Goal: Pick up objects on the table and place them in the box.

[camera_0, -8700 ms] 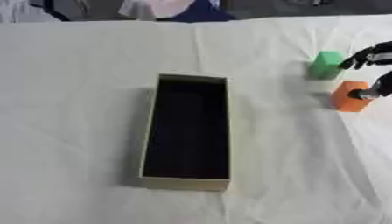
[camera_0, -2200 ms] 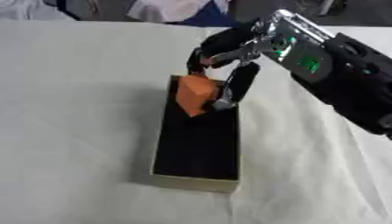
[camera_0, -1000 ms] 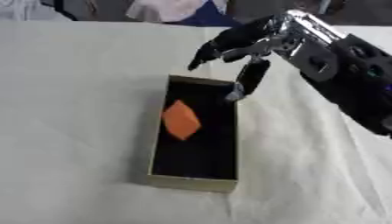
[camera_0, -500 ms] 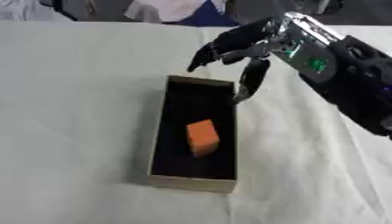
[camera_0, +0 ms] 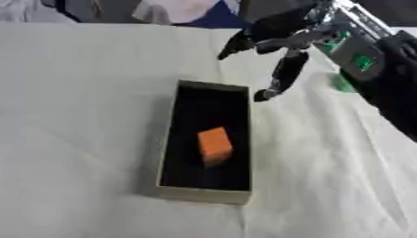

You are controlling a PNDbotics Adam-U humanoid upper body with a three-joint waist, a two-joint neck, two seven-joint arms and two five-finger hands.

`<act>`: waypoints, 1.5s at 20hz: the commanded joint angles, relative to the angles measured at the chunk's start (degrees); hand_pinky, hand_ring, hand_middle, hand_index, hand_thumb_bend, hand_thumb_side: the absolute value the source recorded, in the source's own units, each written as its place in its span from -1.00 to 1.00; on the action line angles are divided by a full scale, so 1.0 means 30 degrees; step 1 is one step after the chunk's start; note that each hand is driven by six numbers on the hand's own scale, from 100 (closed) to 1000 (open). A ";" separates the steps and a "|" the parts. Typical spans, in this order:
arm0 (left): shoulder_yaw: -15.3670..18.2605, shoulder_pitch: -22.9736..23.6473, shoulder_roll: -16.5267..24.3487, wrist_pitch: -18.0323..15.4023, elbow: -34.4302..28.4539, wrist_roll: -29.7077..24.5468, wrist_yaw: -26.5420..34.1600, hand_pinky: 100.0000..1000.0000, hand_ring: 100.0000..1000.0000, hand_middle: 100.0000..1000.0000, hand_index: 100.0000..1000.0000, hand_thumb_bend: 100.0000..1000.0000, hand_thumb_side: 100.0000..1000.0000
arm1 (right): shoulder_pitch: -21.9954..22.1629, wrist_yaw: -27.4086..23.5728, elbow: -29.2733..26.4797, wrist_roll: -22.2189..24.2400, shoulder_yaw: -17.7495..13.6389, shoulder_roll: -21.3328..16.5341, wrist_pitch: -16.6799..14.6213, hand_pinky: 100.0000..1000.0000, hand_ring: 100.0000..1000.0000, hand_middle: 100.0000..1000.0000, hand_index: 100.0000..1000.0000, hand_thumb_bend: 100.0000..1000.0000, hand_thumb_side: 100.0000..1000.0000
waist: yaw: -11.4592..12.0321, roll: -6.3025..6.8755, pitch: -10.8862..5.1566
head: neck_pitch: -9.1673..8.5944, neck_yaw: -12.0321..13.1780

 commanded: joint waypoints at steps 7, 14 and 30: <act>0.0248 -0.0037 0.0291 -0.0025 -0.0384 0.0098 -0.0097 0.41 0.56 0.47 0.77 -0.46 0.92 | 0.0938 0.1613 0.0150 0.1561 -0.3515 -0.2646 -0.0790 0.78 0.88 0.77 1.00 -0.28 -0.33 | -0.0132 0.0114 -0.0218 | 0.0099 0.0156; 0.0228 -0.0045 0.0332 -0.0004 -0.0384 0.0104 -0.0123 0.41 0.56 0.47 0.77 -0.46 0.92 | 0.1576 0.3481 0.2255 -0.0316 -0.5510 -0.3644 0.0458 0.81 0.94 0.83 1.00 -0.26 -0.32 | -0.0199 0.0131 -0.0184 | 0.0099 0.0187; 0.0230 -0.0052 0.0485 -0.0026 -0.0384 0.0095 -0.0165 0.41 0.56 0.47 0.77 -0.47 0.92 | -0.0724 0.5640 1.0148 -0.0897 -0.6291 -0.3033 0.0102 0.82 0.95 0.86 1.00 -0.38 -0.09 | -0.0249 0.0341 -0.0139 | 0.0099 0.0248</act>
